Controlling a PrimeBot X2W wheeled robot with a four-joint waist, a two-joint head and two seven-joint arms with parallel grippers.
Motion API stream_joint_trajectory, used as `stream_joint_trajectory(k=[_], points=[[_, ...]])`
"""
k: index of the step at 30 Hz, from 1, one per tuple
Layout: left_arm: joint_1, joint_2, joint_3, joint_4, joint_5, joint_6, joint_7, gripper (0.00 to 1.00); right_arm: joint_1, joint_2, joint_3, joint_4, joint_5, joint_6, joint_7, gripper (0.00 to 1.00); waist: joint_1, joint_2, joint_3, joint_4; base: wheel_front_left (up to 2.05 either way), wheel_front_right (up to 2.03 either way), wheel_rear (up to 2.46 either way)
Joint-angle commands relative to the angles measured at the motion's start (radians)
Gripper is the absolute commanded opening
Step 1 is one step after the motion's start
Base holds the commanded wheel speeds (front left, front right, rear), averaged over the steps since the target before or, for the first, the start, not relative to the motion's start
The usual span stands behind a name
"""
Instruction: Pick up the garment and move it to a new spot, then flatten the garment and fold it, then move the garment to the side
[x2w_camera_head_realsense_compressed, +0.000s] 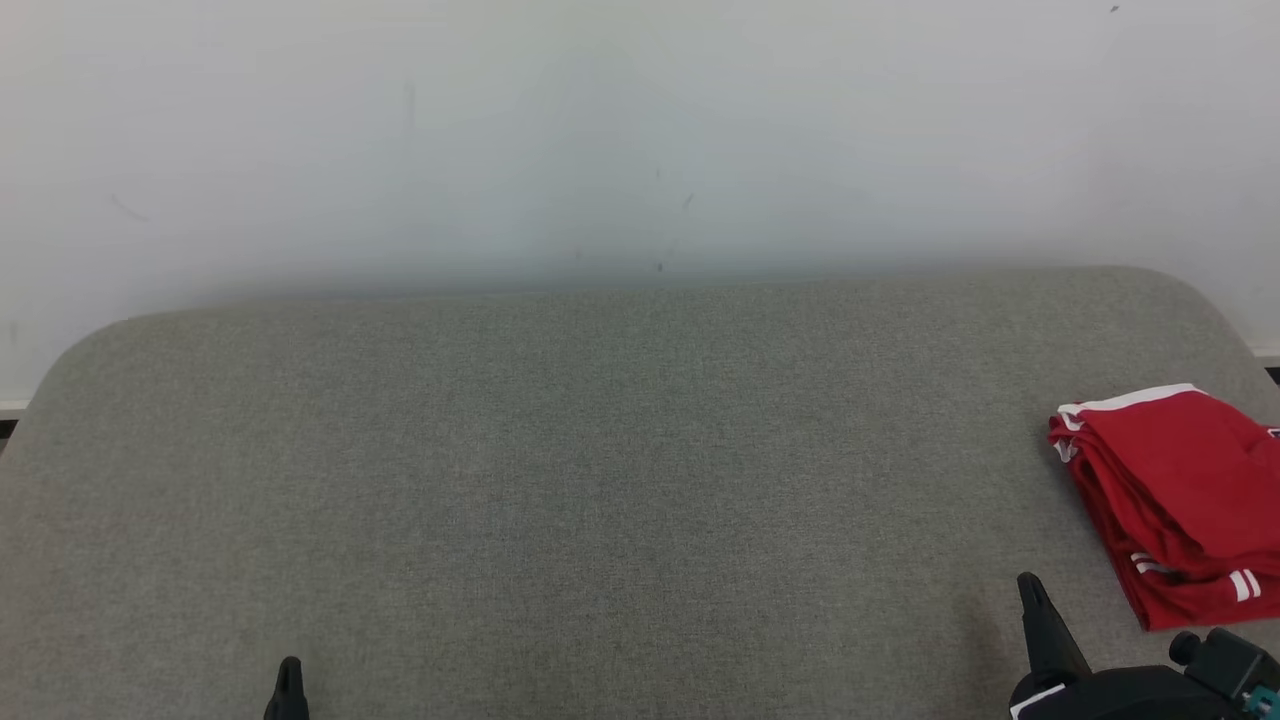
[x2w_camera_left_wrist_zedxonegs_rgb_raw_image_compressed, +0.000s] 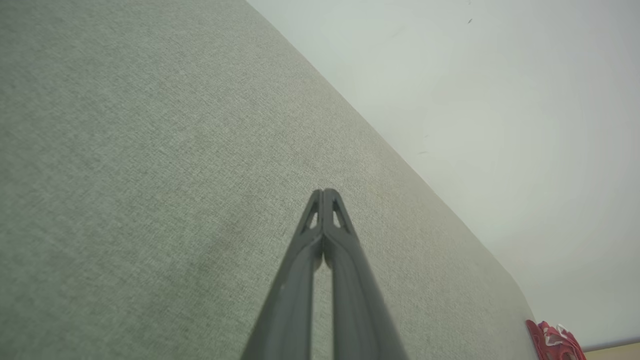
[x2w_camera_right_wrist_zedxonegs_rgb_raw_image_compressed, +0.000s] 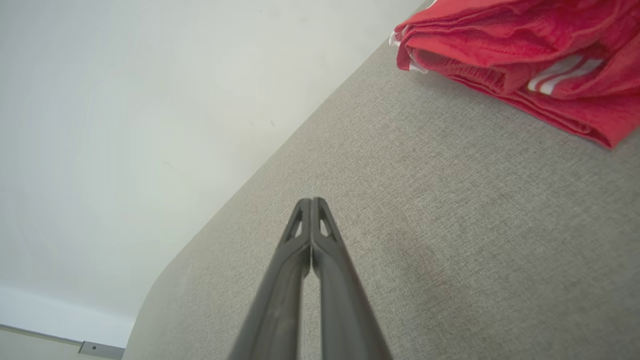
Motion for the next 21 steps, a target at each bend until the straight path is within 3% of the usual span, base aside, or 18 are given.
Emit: stream_joint_trajectory(k=[1, 21], points=[[-0.034, 0.006, 0.005, -0.015, -0.039, -0.007, 0.009, 0.0, -0.02, 0.002, -0.009, -0.018, 0.036, 0.0, 0.007, 0.0, 0.0, -0.0001, 0.001, 0.0, 0.0, 0.0, 0.0], [-0.073, 0.009, 0.013, -0.026, -0.287, -0.013, 0.074, 0.0, -0.038, 0.019, -0.042, -0.043, 0.266, 0.0, 0.053, 0.0, 0.0, -0.0001, 0.013, 0.004, 0.0, 0.0, 0.0]])
